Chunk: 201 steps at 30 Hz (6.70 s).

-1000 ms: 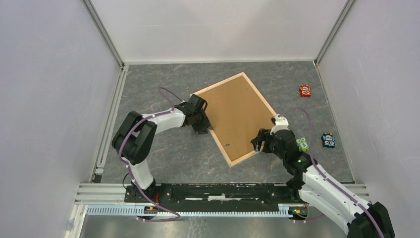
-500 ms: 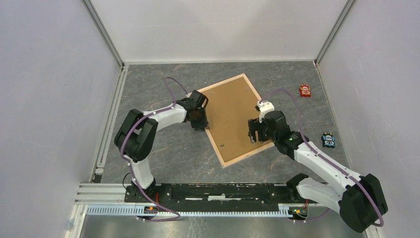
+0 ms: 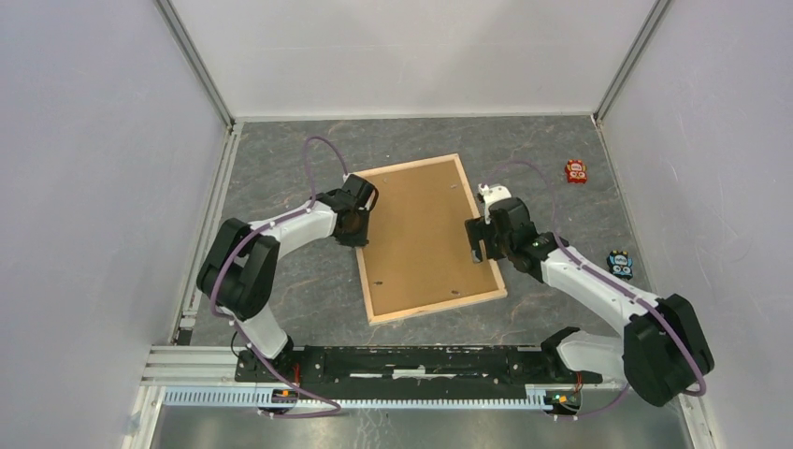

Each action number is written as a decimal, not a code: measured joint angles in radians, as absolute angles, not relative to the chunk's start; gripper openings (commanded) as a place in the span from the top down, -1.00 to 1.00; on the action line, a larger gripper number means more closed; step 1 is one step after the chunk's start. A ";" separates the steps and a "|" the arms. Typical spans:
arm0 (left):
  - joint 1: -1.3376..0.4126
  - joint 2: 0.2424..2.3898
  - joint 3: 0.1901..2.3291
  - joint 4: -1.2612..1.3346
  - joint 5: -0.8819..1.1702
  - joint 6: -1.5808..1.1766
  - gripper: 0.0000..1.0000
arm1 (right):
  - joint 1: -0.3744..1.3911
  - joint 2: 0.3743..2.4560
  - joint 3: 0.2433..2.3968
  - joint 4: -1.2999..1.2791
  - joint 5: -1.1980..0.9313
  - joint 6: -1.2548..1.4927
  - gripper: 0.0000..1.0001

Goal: Put the photo into the frame
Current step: Install the photo frame at the center of the board, then adjust the photo frame at the center of the board.

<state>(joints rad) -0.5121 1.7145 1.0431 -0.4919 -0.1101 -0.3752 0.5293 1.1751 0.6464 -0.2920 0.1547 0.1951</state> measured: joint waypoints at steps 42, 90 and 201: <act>-0.505 1.680 1.020 -0.551 -0.197 -0.287 0.96 | 0.564 1.430 0.705 -0.280 0.207 0.240 1.00; -0.501 1.605 0.953 -0.644 -0.208 -0.384 0.96 | 0.455 1.834 1.187 -0.250 0.022 0.262 -0.61; -0.520 2.027 1.463 -0.966 -0.397 -0.324 0.96 | 0.492 1.349 0.500 0.077 -0.163 0.430 -0.46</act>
<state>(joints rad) -0.5198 2.0266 1.4628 -0.9661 -0.3969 -0.3237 0.4919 1.3491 0.5003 0.0769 -0.1631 0.4297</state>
